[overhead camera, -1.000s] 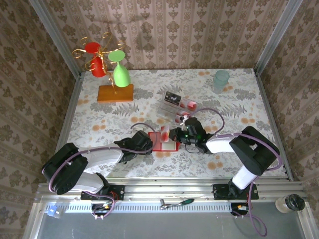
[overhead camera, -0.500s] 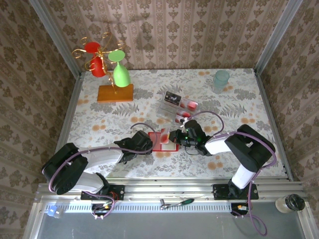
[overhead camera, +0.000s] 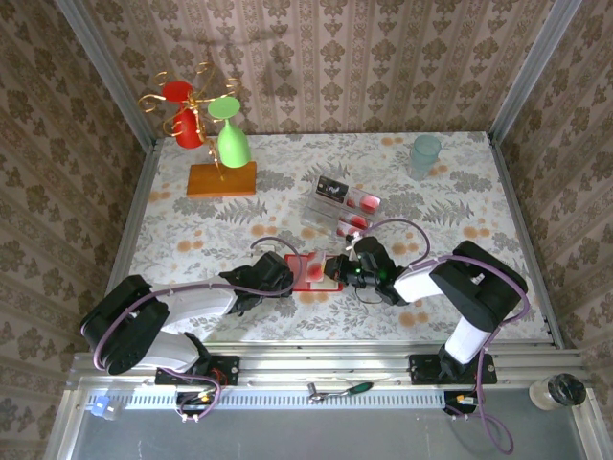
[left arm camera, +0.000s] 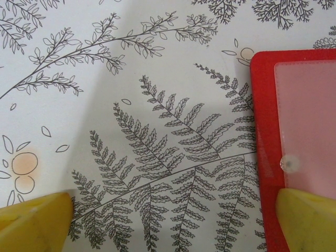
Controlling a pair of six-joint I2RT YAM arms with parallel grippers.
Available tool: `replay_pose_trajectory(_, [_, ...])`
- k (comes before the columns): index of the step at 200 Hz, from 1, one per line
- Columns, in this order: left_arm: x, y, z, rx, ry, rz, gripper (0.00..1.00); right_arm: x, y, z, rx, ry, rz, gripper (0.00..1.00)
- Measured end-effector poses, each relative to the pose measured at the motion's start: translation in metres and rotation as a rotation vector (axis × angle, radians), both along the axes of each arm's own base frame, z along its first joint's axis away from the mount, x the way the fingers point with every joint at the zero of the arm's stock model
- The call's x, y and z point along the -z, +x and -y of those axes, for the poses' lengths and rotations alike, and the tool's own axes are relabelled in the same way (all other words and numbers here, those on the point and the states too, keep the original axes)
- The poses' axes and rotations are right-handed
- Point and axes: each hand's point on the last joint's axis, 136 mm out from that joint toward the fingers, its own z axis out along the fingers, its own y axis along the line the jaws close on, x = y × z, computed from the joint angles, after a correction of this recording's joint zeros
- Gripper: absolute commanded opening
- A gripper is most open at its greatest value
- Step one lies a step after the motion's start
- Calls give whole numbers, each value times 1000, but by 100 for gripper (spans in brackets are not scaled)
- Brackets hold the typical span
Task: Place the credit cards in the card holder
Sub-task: Insert the credit card into the card slot.
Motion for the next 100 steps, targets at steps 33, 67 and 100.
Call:
replay_pose_trajectory(33, [0,0,0,-2,-1,0,100,6,-6,2,0,-12,-11,0])
replay_pose_trajectory(67, [0,0,0,-3,-2,0,100,6,-8,0,-6,-13,-8,0])
replay_pose_trajectory(100, [0,0,0,-2,-2,0,100,7,-10,-2,-8,-18,-5,0])
